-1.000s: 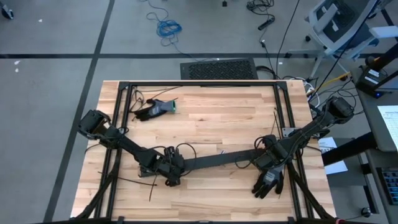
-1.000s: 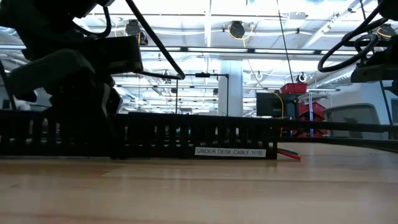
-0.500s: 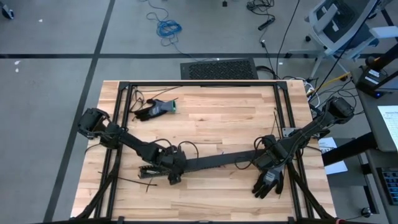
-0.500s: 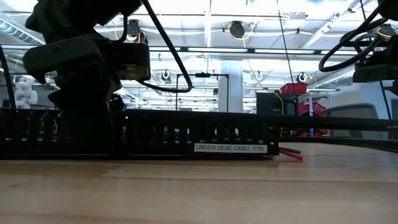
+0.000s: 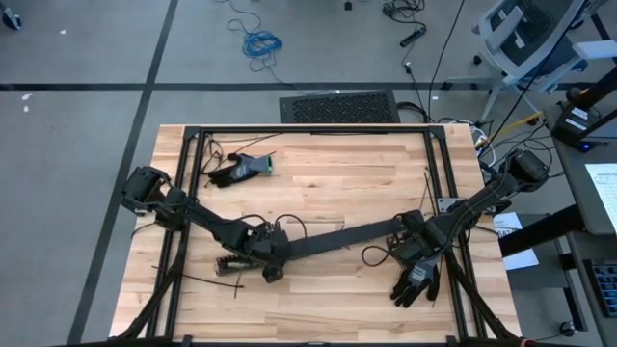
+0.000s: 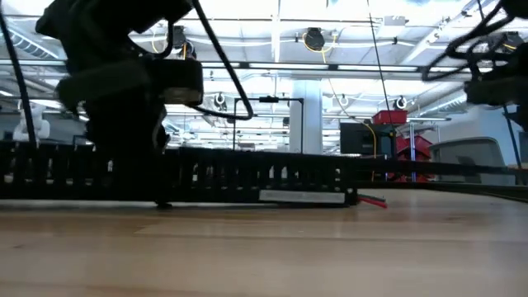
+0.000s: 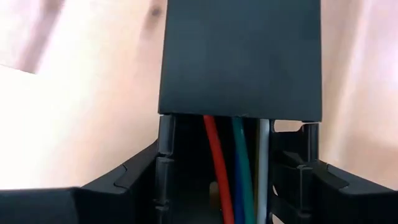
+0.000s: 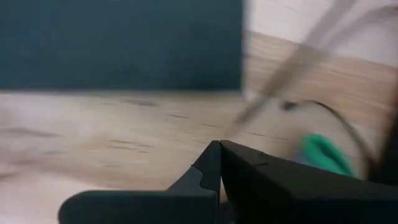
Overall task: Ziptie cables
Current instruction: Close the black cable duct
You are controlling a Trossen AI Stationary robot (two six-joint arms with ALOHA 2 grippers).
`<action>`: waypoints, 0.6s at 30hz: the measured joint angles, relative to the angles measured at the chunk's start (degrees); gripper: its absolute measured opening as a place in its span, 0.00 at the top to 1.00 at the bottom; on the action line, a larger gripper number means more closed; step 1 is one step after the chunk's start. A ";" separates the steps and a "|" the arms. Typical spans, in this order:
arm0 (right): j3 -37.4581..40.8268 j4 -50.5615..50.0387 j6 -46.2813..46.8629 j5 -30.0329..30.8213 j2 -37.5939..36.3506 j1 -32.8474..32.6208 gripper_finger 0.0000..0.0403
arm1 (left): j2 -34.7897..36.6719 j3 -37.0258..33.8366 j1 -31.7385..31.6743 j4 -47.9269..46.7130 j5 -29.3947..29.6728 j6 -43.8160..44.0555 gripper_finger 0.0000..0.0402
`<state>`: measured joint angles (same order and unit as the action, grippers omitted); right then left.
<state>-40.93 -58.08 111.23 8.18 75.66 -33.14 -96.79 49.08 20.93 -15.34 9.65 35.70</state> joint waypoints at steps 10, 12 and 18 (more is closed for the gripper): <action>-3.11 30.30 -19.34 21.60 0.14 1.54 1.00 | 0.17 0.17 -0.44 -4.75 1.99 -10.92 0.36; -3.09 34.73 -24.45 20.38 1.54 4.60 1.00 | 0.17 0.15 -0.46 -4.33 1.99 -11.10 0.36; -3.06 43.25 -33.88 20.14 4.08 11.56 1.00 | 0.13 0.09 -1.05 -3.36 3.35 -11.20 0.36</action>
<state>-43.99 -14.83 77.35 28.32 79.74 -21.58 -96.66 49.17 19.88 -18.70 13.00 24.50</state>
